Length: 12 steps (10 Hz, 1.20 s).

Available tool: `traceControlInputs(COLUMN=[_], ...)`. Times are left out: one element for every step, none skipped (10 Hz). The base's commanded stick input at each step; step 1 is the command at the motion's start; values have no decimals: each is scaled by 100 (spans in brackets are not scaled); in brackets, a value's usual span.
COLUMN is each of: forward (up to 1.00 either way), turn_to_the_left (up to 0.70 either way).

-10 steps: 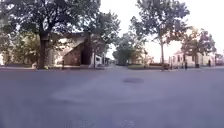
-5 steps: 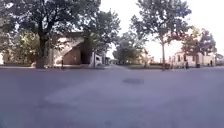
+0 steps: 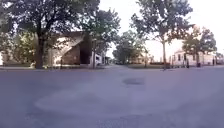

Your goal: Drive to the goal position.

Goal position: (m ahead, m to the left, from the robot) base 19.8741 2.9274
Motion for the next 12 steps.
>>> traceControlInputs(forward=[56,68,70,84,85,85,87,99,100,100,100,100], turn_to_the_left=[0,0,0,0,0,0,0,0,0,0,0,0])
